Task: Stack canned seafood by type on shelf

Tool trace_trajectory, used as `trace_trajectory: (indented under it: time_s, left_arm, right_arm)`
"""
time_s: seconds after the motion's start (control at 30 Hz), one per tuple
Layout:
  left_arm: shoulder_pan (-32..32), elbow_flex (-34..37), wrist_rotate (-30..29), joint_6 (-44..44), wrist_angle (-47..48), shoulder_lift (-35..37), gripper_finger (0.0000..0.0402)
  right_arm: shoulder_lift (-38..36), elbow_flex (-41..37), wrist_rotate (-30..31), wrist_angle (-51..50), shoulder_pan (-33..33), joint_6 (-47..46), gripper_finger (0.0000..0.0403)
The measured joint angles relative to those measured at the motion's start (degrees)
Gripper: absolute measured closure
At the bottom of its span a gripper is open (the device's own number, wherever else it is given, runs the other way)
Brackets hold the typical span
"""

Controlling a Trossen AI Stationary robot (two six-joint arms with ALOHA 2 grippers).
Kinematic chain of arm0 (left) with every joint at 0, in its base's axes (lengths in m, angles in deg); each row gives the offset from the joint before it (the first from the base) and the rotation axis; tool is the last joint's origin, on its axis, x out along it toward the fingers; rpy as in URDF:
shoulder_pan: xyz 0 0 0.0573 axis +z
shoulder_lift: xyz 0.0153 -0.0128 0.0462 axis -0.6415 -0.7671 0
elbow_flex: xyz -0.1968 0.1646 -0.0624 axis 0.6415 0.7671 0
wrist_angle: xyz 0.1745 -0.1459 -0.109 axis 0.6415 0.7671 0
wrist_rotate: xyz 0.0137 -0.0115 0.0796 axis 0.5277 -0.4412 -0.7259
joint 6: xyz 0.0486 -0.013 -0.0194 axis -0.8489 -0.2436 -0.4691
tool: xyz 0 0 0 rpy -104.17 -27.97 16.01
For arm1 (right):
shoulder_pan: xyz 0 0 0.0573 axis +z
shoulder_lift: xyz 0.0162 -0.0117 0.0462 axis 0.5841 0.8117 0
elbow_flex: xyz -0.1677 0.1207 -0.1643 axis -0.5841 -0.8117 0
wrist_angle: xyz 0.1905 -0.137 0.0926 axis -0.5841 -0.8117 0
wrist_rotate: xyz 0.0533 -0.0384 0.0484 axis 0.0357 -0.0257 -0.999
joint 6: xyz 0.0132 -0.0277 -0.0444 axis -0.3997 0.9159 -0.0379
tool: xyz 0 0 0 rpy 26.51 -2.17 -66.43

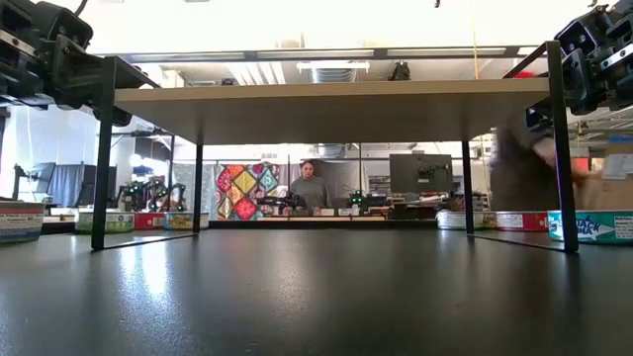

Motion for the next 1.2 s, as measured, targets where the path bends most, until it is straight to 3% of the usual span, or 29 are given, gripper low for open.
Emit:
trace_trajectory:
  time_s: [0.23,0.33,0.47,0.53,0.73,0.9,1.0,1.03,1.1,1.2]
  left_arm:
    - [0.00,0.00,0.00,0.00,0.00,0.00,0.0363]
    - [-0.01,0.00,0.00,-0.01,-0.01,0.00,0.0363]
    - [0.00,0.00,-0.01,0.00,0.00,0.01,0.0363]
    - [-0.02,0.02,0.01,-0.01,0.00,0.01,0.0363]
    - [-0.01,0.00,0.00,0.00,0.00,0.00,0.0363]
    - [-0.02,0.00,0.01,-0.01,0.00,0.01,0.0363]
    - [-0.02,0.00,0.01,-0.30,0.12,0.00,0.0363]
    - [0.27,-0.30,-0.47,-5.13,1.80,0.05,0.0363]
    - [2.03,-1.09,-8.00,-28.82,1.56,0.03,0.0363]
    - [2.52,-2.76,-13.33,-64.60,-1.54,-1.00,0.0363]
  right_arm:
    - [0.01,0.00,0.04,0.19,-0.02,0.01,0.0390]
    - [0.51,-0.04,0.64,4.73,-0.02,-1.64,0.0390]
    - [1.01,-0.04,1.55,12.81,0.17,-22.06,0.0390]
    - [1.82,-0.04,7.37,18.49,0.15,-29.72,0.0390]
    - [2.44,0.24,20.80,27.45,0.17,-41.34,0.0390]
    - [2.37,3.01,37.63,30.48,0.15,-56.15,0.0390]
    - [3.46,4.97,45.71,30.40,0.15,-51.27,0.0390]
    - [4.37,5.54,49.27,29.99,0.15,-46.13,0.0390]
    - [6.30,5.99,55.97,28.35,0.13,-37.23,0.0390]
    - [11.51,7.49,64.53,28.66,0.08,-41.28,0.0390]
